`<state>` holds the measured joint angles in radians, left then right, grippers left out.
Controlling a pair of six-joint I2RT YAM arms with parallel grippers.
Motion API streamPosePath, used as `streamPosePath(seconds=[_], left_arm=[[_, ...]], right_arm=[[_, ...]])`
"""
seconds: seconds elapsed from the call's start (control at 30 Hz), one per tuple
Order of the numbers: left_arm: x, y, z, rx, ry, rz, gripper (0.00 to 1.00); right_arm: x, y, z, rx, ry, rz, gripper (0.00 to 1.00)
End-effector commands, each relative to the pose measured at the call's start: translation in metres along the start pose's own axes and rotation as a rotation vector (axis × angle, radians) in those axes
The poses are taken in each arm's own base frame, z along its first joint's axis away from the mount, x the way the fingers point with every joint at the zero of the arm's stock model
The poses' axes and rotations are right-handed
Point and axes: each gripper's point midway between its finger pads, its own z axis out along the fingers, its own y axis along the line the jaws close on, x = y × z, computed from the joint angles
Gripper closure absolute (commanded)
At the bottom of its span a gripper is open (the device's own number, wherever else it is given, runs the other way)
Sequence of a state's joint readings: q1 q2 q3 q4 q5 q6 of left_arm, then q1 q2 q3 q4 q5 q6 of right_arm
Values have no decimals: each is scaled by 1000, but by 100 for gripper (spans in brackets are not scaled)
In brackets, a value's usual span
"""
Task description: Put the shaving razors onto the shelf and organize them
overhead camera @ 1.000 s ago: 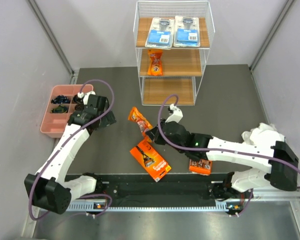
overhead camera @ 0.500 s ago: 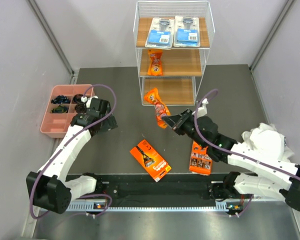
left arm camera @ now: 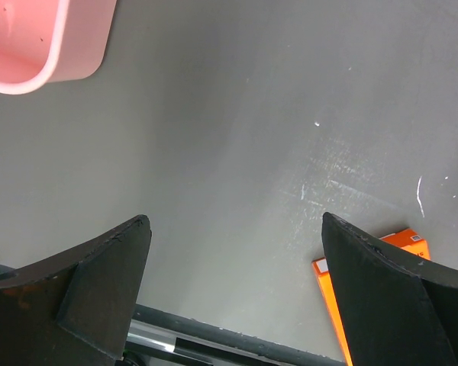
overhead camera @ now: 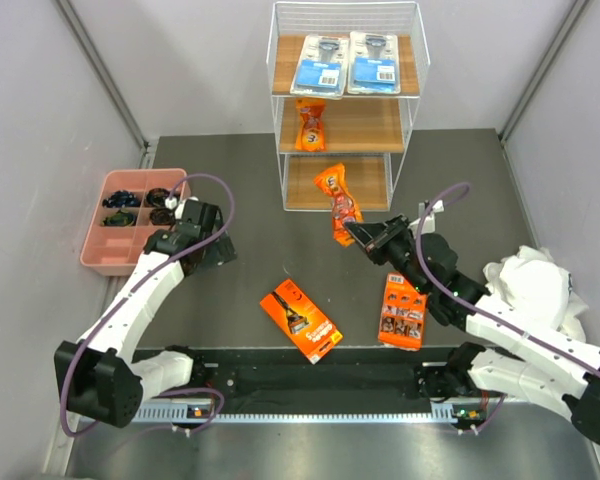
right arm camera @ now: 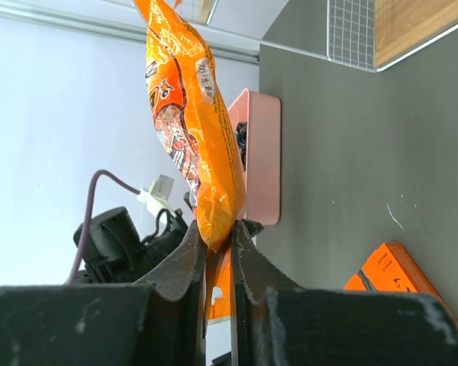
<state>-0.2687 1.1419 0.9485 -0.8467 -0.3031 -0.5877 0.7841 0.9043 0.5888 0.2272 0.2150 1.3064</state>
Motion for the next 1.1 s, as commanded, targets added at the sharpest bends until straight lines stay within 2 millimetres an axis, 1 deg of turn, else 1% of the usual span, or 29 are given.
streamPosePath(seconds=[0.0, 0.07, 0.1, 0.13, 0.17, 0.3, 0.37, 0.43, 0.5, 0.53, 0.57, 0.63, 0.7, 0.73, 0.8, 0.83, 1.07], left_arm=[[-5, -7, 1, 32, -25, -10, 3], [-4, -7, 3, 33, -18, -7, 3], [-4, -8, 3, 35, -18, -9, 2], [-4, -8, 3, 35, -18, -7, 2], [-3, -8, 4, 37, -13, -6, 3], [-1, -10, 5, 44, -4, -11, 2], [3, -10, 7, 46, 4, -10, 2], [4, -10, 8, 47, 8, -10, 2], [5, -10, 8, 47, 10, -8, 2], [6, -9, 9, 46, 13, -7, 2], [7, -9, 9, 46, 13, -6, 2], [7, -9, 9, 45, 14, -4, 2], [7, -9, 9, 45, 14, -5, 2], [7, -9, 9, 46, 15, -5, 2], [7, -9, 9, 50, 12, -5, 2], [6, -10, 8, 51, 11, -4, 2], [6, -11, 8, 58, 10, -5, 2]], right_arm=[[-20, 32, 0, -94, -45, 37, 100], [-28, 37, 3, -107, -63, 40, 100], [-29, 35, 6, -99, -63, 39, 100], [-32, 38, 7, -103, -67, 39, 100], [-35, 43, 9, -109, -70, 39, 100], [-48, 50, 21, -117, -79, 34, 100], [-52, 57, 28, -127, -76, 30, 100], [-61, 64, 32, -144, -90, 30, 100], [-64, 65, 38, -143, -87, 29, 100], [-69, 70, 40, -152, -95, 30, 100], [-69, 68, 44, -144, -89, 26, 100], [-74, 73, 47, -146, -96, 26, 100], [-75, 71, 53, -132, -87, 23, 100], [-77, 73, 55, -132, -92, 21, 100], [-77, 70, 60, -116, -92, 21, 100], [-79, 72, 61, -118, -98, 21, 100], [-86, 67, 76, -92, -122, 28, 100]])
